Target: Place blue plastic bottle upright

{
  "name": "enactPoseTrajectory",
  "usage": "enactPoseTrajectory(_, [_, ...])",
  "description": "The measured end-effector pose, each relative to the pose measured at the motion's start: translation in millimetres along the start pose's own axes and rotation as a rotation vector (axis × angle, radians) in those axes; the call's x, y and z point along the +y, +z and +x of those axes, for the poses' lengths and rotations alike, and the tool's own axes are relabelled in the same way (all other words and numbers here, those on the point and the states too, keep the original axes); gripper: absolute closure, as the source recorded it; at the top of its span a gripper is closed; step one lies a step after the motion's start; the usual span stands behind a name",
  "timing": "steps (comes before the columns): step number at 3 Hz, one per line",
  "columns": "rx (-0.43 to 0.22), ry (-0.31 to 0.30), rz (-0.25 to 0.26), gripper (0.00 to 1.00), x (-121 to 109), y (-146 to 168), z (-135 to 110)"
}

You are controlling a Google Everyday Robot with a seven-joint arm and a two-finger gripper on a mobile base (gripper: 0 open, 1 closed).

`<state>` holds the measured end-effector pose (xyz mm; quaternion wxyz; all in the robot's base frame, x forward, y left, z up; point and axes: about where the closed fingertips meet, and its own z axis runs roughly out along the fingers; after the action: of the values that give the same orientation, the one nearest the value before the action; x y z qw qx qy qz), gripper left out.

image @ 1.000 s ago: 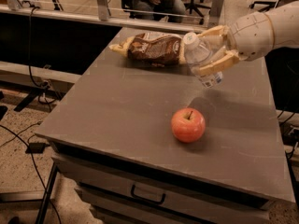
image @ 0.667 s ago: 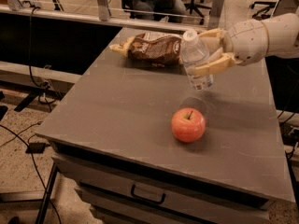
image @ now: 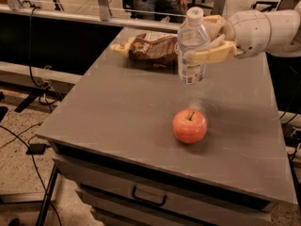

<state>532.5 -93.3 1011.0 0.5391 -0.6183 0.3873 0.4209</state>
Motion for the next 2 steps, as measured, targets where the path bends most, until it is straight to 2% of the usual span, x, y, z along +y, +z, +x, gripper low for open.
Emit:
enactPoseTrajectory(1, [-0.013, 0.063, 0.003, 1.00, 0, -2, 5])
enactPoseTrajectory(2, [-0.037, 0.155, 0.019, 1.00, 2, -5, 23])
